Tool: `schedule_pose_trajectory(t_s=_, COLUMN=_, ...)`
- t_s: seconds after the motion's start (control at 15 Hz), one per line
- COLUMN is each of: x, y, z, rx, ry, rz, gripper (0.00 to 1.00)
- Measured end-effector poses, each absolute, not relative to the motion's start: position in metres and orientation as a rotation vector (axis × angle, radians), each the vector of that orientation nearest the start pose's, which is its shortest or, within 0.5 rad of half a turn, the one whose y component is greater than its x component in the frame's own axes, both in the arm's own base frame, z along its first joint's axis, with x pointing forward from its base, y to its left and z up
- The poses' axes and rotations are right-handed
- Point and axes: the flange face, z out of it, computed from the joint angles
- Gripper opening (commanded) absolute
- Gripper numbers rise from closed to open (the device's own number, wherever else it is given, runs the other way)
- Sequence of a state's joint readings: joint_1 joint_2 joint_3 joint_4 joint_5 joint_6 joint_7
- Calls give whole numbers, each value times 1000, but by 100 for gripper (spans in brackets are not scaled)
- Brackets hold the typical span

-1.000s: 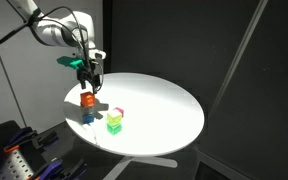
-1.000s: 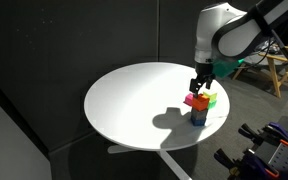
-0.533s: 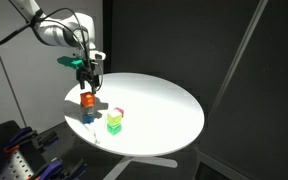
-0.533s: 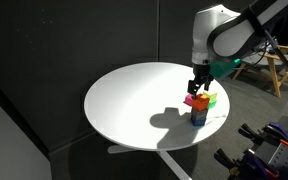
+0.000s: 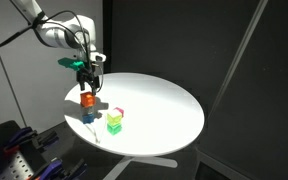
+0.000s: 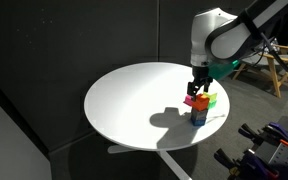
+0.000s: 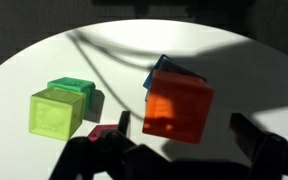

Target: Put the orange block on top of the light green block

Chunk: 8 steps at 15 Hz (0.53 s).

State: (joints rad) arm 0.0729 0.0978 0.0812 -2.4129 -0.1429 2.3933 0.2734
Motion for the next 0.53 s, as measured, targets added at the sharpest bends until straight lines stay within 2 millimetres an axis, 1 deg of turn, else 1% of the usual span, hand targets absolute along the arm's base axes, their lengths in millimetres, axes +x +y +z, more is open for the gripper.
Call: schedule_pose_trajectory(t_s=0.53, x=478, y=68, z=253, rx=-3243, ry=32, rz=184, gripper=100)
